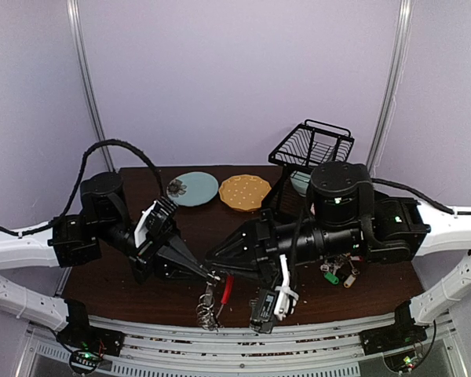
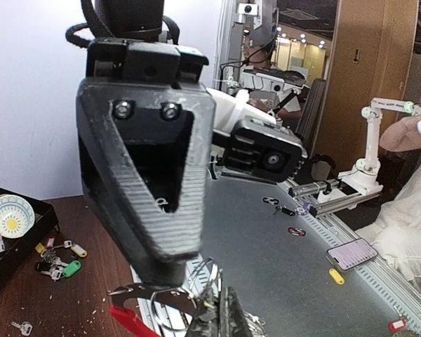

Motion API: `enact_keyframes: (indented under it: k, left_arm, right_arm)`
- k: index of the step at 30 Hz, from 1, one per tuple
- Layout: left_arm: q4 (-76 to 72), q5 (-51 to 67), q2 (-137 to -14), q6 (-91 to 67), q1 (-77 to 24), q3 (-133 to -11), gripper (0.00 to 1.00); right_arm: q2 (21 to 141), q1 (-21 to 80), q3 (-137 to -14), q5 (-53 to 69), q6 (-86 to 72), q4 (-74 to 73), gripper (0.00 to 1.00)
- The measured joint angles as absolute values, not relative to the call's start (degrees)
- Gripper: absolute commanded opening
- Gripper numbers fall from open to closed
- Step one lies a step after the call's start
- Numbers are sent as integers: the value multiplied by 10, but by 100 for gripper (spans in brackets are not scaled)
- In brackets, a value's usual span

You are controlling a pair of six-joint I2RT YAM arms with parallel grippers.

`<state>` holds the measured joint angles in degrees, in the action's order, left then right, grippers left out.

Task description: Put the keys on the keyring

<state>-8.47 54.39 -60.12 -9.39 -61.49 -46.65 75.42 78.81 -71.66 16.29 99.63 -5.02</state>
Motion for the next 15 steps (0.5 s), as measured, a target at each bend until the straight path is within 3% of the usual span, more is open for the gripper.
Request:
enact_keyframes:
  k: [3,6,11,15]
  left_arm:
    - [-72,519,-583,-89,-615,-464,0]
    - [-57,496,-570,-78,-615,-464,0]
    - [-36,444,-558,-59,-615,-464,0]
    - [-18,376,-549,-48,-615,-464,0]
  right_arm:
    - [753,788,-718,131,951,-48,35]
    - [748,788,-719,99,848,-50,37]
    - [725,780,-740,106,588,-78,36]
    - [711,778,-758,135,362,-76,29]
